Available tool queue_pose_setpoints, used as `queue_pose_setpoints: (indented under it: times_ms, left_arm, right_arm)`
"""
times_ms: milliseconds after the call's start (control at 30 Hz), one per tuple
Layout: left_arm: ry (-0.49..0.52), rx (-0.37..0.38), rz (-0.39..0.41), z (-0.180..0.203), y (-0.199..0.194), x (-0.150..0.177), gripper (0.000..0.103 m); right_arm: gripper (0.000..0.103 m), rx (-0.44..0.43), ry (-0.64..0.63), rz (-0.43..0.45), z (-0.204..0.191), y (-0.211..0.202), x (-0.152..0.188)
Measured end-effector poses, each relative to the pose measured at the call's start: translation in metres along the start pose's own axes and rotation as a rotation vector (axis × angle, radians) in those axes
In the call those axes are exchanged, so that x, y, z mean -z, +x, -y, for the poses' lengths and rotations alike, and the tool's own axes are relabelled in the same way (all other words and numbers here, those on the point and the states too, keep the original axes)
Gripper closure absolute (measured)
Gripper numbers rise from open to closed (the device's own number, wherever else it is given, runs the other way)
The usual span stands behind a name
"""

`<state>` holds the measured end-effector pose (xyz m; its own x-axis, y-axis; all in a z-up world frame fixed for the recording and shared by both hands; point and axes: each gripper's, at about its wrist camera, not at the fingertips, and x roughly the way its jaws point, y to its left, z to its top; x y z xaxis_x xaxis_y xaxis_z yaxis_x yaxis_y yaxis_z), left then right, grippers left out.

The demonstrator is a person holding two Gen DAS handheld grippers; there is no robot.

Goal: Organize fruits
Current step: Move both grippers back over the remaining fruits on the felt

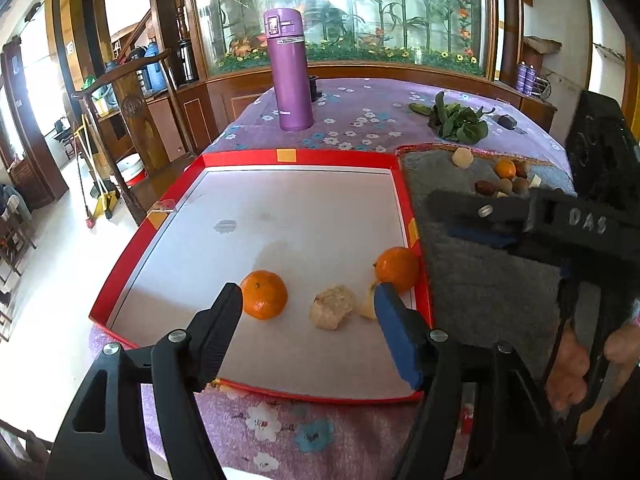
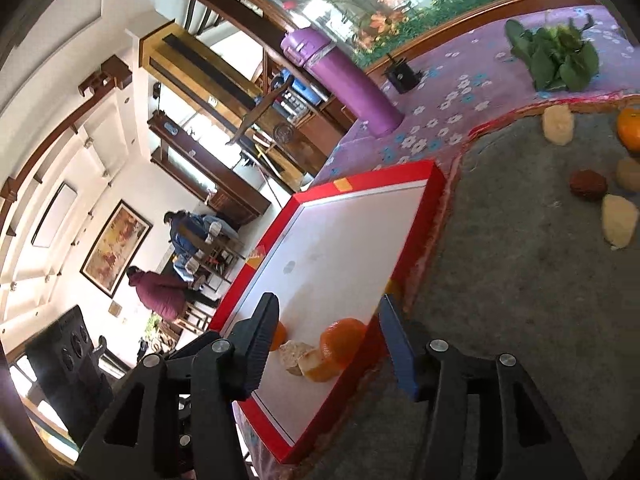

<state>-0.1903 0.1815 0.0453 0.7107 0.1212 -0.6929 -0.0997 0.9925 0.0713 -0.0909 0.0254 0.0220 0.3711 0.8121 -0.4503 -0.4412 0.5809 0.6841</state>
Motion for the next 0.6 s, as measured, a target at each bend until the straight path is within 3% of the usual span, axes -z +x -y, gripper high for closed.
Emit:
queue_pose_setpoints:
  times_ms: [167, 367, 500, 600]
  left_arm:
    - [0.004, -0.002, -0.007, 0.001, -0.001, 0.002, 0.031]
    - [0.077, 0.052, 0.008, 0.034, -0.003, -0.011, 0.031]
    - [0.156, 0.112, 0.014, 0.069, 0.001, -0.023, 0.031]
    - [0.191, 0.175, 0.003, 0.095, 0.010, -0.035, 0.031]
  right_arm:
    - [0.048, 0.042, 0.005, 0.079, 0.015, -0.038, 0.001]
    - [0.045, 0.222, -0.007, 0.176, 0.044, -0.103, -0.018]
    - [0.043, 0.340, 0.081, 0.244, 0.081, -0.145, -0.039]
    - [0.043, 0.385, 0.170, 0.242, 0.110, -0.157, -0.057]
